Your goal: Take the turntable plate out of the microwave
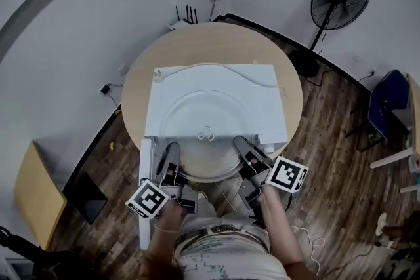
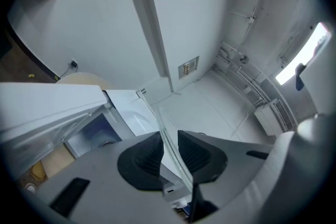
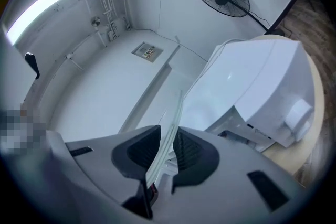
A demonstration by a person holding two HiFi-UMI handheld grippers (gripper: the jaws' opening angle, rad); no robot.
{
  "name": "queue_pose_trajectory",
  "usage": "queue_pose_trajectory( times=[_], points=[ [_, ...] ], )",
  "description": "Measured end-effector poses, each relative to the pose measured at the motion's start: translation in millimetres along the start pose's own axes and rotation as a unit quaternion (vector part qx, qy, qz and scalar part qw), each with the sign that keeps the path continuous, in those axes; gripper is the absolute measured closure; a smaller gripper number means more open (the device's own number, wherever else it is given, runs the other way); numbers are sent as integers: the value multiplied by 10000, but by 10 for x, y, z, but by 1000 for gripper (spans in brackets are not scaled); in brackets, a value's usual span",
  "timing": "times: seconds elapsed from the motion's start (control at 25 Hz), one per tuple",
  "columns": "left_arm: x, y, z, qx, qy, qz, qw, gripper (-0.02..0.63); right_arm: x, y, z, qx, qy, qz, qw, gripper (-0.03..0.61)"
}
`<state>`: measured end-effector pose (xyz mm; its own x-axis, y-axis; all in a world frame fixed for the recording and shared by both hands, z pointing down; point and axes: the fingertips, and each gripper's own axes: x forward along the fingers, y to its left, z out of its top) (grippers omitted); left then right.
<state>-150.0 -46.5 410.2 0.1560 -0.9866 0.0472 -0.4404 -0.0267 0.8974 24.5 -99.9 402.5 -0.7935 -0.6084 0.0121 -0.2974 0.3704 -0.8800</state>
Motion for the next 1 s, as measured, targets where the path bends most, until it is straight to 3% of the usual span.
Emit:
queue_pose_trajectory(
  times=[0.16,0.48,0.64,0.84,1.0],
  points=[
    [236,38,168,345,149,27,9993,528,220,-88,85,8,107,-300,9995,506],
    [459,204,230,165,551,364,9977,528,426,-251,108,-330,598,-1095,9916,491],
    [547,259,232,260,788,529,9951,523,499,-311,123,-480,780,-1387,9861,488],
    [622,283,283,785,1035,689,9891,509,569,-382,115,-736,880,-1826,9765,455],
    [663,331,343,1388,1366,860,9771,485,626,-437,95,-1130,1007,-2313,9610,408]
  ],
)
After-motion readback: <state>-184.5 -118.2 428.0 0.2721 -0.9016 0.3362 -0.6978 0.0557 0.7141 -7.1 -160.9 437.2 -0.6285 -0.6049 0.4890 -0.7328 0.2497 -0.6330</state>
